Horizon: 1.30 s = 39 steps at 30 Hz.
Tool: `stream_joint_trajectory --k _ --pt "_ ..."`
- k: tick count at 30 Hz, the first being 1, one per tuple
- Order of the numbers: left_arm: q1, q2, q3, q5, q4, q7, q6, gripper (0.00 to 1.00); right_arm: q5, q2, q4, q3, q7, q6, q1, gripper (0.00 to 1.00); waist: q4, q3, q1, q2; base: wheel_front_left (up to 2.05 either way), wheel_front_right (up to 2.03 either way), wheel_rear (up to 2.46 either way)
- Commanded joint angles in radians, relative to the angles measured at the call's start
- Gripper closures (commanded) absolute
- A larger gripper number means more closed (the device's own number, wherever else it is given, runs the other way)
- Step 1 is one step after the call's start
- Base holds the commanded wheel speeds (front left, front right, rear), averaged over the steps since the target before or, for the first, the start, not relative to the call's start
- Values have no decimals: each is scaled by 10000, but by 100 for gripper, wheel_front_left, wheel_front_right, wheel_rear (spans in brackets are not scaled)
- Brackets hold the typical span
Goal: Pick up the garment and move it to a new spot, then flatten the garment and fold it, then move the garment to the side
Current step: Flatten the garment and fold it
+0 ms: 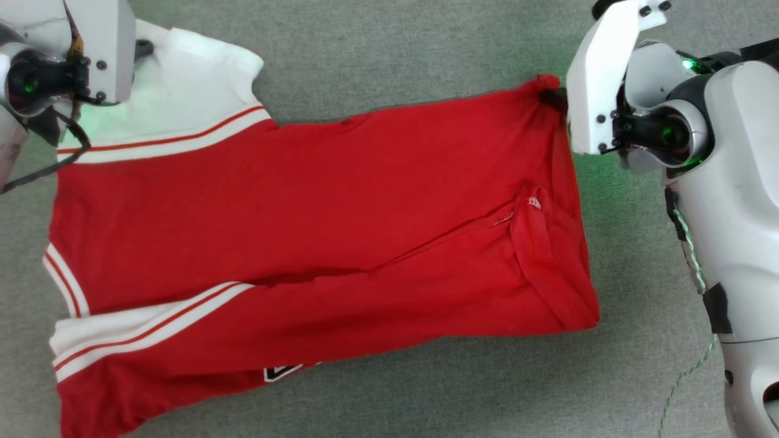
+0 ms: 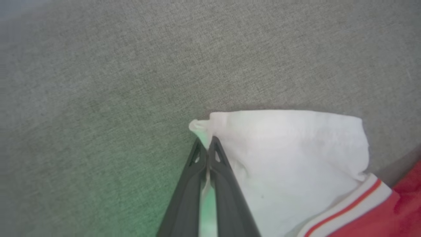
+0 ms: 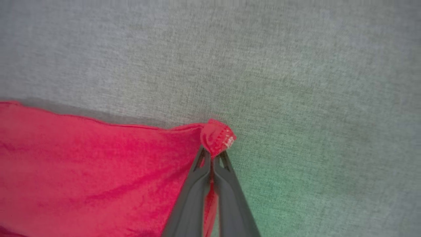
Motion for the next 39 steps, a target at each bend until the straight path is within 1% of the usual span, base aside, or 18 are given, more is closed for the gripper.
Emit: stream_joint_trajectory --k 1,3,6,9,13,17,23,26,27,28,32,35,39 --pt "53 -44 -21 -43 114 -115 -45 100 -9 -93 112 -104 -172 -12 -73 100 103 -119 0 0 0 0 0" --pt "29 -109 0 -98 124 -286 -60 100 -63 -163 116 -30 -331 -12 -59 100 189 -235 0 0 0 0 0" --pt "142 -238 98 -281 147 -542 -55 100 182 -292 88 4 -560 -12 159 100 356 -496 0 0 0 0 0" --pt "339 -296 151 -537 -14 -784 -61 100 442 -550 -136 277 -769 -12 437 100 561 -834 0 0 0 0 0" --pt "634 -215 158 -816 -438 -1102 -64 100 809 -1073 -585 648 -1120 -12 909 100 878 -1357 0 0 0 0 0" --pt "1010 -57 200 -1154 -992 -1500 -64 100 1077 -1541 -945 763 -1550 -12 1407 100 1205 -1939 0 0 0 0 0" --pt "1737 382 160 -1656 -2076 -1884 -65 100 1513 -2180 -1540 949 -1779 -12 2325 100 1689 -2785 0 0 0 0 0" --pt "2178 715 55 -1827 -2628 -1968 -64 100 1744 -2547 -1977 995 -1742 -12 2897 100 1896 -3121 0 0 0 0 0" --pt "2178 715 55 -1827 -2628 -1968 -64 100 1744 -2547 -1977 995 -1742 -12 2897 100 1896 -3121 0 0 0 0 0" --pt "2445 936 -45 -1848 -3012 -2045 -64 100 1900 -2756 -2303 972 -1716 -12 3296 100 2019 -3302 0 0 0 0 0" --pt "3128 1353 -146 -2073 -3631 -2110 -53 100 2270 -3167 -2995 830 -1511 -12 4163 100 2212 -3560 0 0 0 0 0" --pt "3644 1633 -218 -2234 -4115 -2148 145 100 2441 -3377 -3421 653 -1302 -12 4754 100 2299 -3684 0 0 0 0 0" --pt "4399 1897 -346 -2597 -4659 -2070 517 100 2469 -3436 -3737 393 -993 -12 5386 100 2345 -3733 0 0 0 0 0"
